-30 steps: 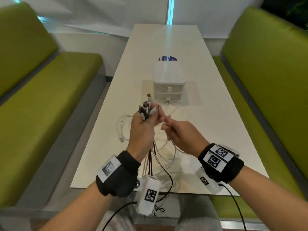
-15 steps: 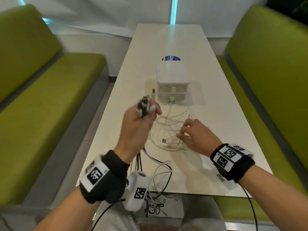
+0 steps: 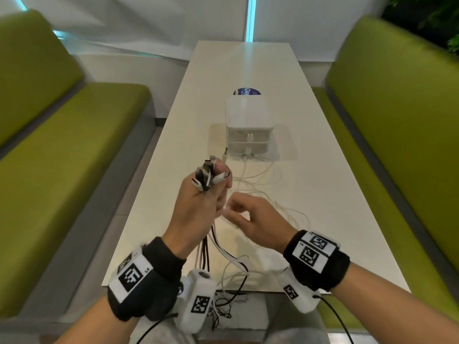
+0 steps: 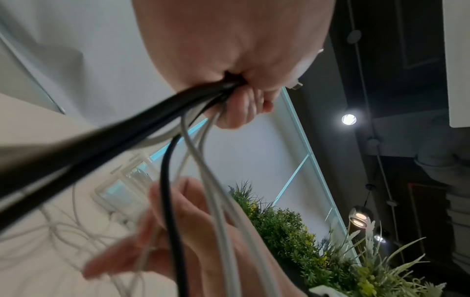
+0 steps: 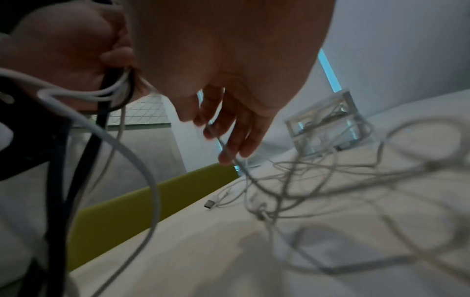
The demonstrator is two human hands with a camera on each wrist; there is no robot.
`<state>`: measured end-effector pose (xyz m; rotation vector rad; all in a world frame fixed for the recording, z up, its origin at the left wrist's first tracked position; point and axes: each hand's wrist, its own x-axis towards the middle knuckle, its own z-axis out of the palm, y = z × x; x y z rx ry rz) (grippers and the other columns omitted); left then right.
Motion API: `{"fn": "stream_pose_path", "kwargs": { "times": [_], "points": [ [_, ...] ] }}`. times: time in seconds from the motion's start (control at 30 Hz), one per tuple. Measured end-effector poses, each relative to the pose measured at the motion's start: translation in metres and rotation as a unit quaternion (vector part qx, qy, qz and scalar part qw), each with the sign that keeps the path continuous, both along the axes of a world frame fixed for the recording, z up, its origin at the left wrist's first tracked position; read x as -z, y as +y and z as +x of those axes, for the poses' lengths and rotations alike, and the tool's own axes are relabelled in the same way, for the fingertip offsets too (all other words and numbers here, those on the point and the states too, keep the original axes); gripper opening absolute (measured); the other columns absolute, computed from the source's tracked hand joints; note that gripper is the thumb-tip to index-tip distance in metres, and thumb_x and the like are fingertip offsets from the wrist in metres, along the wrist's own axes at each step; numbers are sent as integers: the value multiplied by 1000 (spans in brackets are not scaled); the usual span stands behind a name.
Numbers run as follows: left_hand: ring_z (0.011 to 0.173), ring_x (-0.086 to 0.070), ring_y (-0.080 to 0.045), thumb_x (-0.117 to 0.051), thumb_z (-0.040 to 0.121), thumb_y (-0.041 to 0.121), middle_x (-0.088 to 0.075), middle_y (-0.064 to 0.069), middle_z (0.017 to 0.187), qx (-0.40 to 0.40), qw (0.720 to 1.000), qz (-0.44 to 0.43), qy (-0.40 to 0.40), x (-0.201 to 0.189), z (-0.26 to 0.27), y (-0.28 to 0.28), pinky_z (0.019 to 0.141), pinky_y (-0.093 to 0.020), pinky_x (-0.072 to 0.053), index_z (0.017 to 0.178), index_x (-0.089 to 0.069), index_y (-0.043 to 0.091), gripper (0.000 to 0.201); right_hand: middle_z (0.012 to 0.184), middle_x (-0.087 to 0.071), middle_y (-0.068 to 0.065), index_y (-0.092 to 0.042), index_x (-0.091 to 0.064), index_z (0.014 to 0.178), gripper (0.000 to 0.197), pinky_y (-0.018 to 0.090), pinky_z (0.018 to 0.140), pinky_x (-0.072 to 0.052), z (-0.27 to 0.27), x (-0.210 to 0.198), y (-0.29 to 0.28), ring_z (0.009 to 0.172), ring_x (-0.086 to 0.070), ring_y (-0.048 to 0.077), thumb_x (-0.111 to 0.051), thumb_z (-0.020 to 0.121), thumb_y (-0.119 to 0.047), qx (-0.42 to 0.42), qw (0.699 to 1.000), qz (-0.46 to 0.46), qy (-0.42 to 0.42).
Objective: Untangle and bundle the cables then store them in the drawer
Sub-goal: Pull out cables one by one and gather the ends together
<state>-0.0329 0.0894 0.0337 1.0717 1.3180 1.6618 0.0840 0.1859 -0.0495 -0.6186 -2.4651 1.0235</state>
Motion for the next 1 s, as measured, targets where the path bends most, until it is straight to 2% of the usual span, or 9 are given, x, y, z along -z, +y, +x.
{"fn": "stream_pose_path", "kwargs": {
  "times": [0.13,0.23,0.37,0.43,0.5,0.63,0.73,0.9,1.0],
  "points": [
    [48,-47,2,-46,95,-7,-54,16,58,-61,987,-10,150,2,-21,0,48,-7,-34,78,-55,21,34,55,-43,-5,-17,-42,63,41,32,56,-36,13,0,21,52,-40,9,-55,94,-41,50,998,-21,-42],
    [63,-58,11,-50,89,-10,-59,21,72,-111,941,-18,318,-5,-40,-1,60,-4,-41,85,-56,27,38,45,-50,-7,-12,-41,52,55,29,52,-38,30,-1,47,47,-51,5,-58,89,-50,83,995,18,-48],
    [67,-64,-16,-46,87,22,-64,3,72,-200,896,28,395,-18,-58,1,63,-33,-49,87,-65,13,21,41,-32,-3,-14,-31,49,62,32,49,-30,44,-9,72,43,-45,10,-51,88,-59,122,982,89,-113],
    [69,-66,-21,-52,92,16,-65,4,74,-223,865,16,450,-19,-61,5,63,-29,-49,90,-68,8,18,43,-38,-1,-12,-36,52,63,31,50,-29,45,-12,75,45,-40,15,-41,90,-62,115,970,124,-172],
    [72,-64,-15,-60,87,1,-64,8,78,-213,851,2,480,-15,-52,11,63,-16,-43,87,-69,12,14,47,-43,0,-13,-38,54,63,33,53,-31,39,-17,69,50,-44,18,-32,93,-62,105,962,127,-217],
    [69,-58,-17,-69,72,1,-56,7,83,-101,846,-22,523,9,-15,27,61,-27,-45,84,-66,19,22,74,-62,8,-16,-55,75,61,35,62,-35,19,-29,49,69,-52,25,-14,92,-58,63,949,187,-246],
    [82,-61,-14,-62,72,2,-63,7,96,-70,860,-28,505,27,-1,35,70,-20,-45,102,-70,22,37,89,-66,18,-12,-65,98,32,39,67,-45,11,-31,45,84,-60,37,-39,95,-31,64,945,207,-244],
    [79,-60,-21,-57,73,3,-66,4,82,-45,839,-101,533,28,-1,41,62,-25,-33,86,-66,19,23,69,-64,9,-22,-58,73,55,37,54,-38,12,-24,37,63,-55,32,-20,85,-60,8,958,226,-177],
    [77,-61,-26,-58,72,-4,-67,-4,82,-66,827,-89,551,21,-16,36,65,-33,-42,87,-66,13,24,65,-59,5,-24,-46,77,48,38,55,-39,19,-20,35,64,-55,31,-20,93,-61,14,964,203,-169]
  ]
}}
